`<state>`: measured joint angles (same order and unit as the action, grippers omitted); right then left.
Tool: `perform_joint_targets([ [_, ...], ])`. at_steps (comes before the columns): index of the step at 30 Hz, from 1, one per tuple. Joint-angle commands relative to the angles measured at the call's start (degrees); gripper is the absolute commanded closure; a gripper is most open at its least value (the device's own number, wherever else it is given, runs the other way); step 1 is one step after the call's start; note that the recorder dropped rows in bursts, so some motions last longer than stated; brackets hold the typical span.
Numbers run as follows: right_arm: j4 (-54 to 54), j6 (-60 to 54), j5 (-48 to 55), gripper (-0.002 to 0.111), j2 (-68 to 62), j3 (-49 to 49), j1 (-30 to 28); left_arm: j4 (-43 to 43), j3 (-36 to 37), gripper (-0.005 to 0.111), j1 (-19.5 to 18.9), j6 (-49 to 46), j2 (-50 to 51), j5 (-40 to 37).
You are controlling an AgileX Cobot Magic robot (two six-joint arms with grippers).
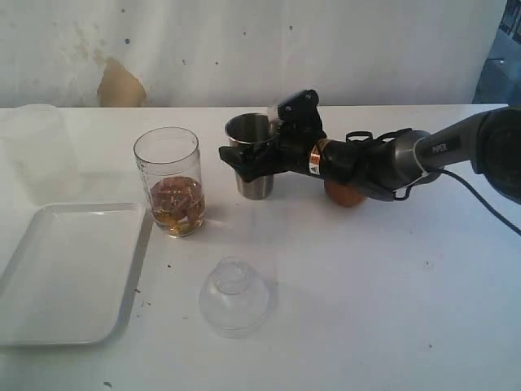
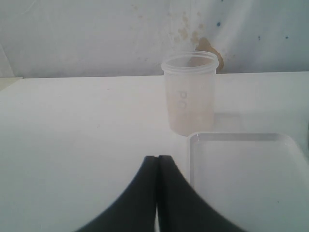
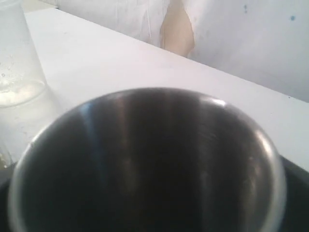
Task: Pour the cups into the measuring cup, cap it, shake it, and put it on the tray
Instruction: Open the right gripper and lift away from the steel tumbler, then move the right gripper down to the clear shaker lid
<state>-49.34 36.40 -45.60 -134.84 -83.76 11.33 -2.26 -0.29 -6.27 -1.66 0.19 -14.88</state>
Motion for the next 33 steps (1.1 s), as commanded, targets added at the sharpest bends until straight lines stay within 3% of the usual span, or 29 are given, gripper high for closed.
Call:
perform_joint_targets([
  [1,-0.22,-0.32,-0.76,0.003,2.15,-0.15,0.03,-0.31,0.29,0.107,0.05,0.07,-0.19,0.68],
  [23,-0.22,-2.7,-0.55,0.003,8.13,-0.15,0.03,-0.31,0.29,0.107,0.05,0.07,-0.19,0.68],
  [33,-7.18,7.38,0.73,0.003,19.6,-0.15,0.03,-0.31,0.29,0.107,0.05,0.07,-0.19,0.68],
])
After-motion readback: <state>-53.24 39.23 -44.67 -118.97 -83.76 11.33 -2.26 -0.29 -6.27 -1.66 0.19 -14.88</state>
